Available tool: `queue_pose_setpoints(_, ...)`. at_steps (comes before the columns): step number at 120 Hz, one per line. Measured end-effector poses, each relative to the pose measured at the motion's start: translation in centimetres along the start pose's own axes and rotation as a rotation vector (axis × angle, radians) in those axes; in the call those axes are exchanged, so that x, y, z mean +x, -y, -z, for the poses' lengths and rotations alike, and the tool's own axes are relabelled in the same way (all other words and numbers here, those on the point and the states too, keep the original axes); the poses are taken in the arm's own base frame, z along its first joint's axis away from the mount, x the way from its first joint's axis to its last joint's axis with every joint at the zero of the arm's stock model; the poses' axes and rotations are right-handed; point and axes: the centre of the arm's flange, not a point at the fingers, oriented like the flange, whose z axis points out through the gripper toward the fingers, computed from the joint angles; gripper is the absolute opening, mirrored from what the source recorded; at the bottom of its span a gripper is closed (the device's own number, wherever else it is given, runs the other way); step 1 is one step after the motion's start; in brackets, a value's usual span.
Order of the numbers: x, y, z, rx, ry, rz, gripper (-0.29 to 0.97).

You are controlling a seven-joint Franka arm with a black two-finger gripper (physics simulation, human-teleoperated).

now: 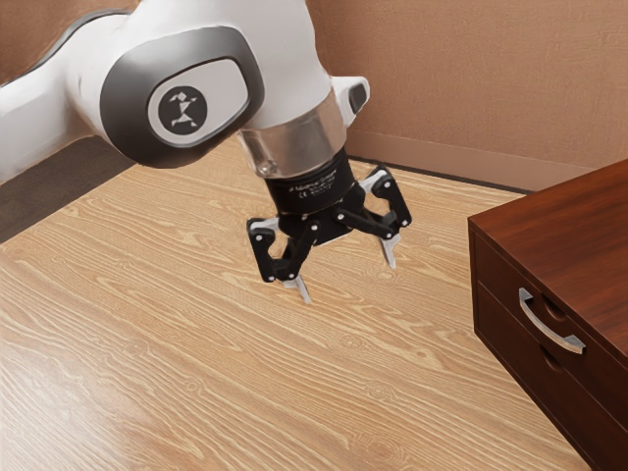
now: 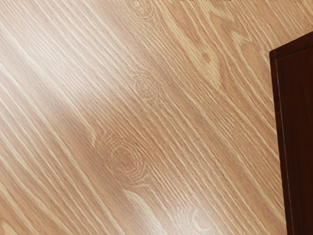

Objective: Pull the drawer handle with one arm to open the drawer

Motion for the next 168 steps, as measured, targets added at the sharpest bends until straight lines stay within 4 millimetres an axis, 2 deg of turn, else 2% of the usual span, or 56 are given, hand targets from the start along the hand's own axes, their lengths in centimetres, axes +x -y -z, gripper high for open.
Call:
queue_pose_setpoints(11, 2.0, 0.3, -1.0, -0.054, -0.014, 0.074, 0.68)
queue_pose_setpoints(19, 2.3, 0.0, -1.7, -0.085, -0.021, 0.102, 0.68)
queue_pose_setpoints(48, -0.8, -2.8, -3.8, -0.172, -0.024, 0.098, 0.67)
queue_pose_setpoints(78, -0.5, -4.7, -6.5, -0.218, -0.029, 0.132, 0.67)
queue_pose_setpoints(109, -0.2, -6.1, -8.4, -0.249, -0.027, 0.146, 0.57)
queue_pose_setpoints(120, -0.9, -6.7, -8.8, -0.259, -0.024, 0.139, 0.54)
queue_pose_setpoints(144, -3.8, -7.7, -9.2, -0.277, -0.011, 0.101, 0.51)
queue_pose_setpoints(168, -3.8, -8.0, -9.8, -0.280, -0.008, 0.106, 0.49)
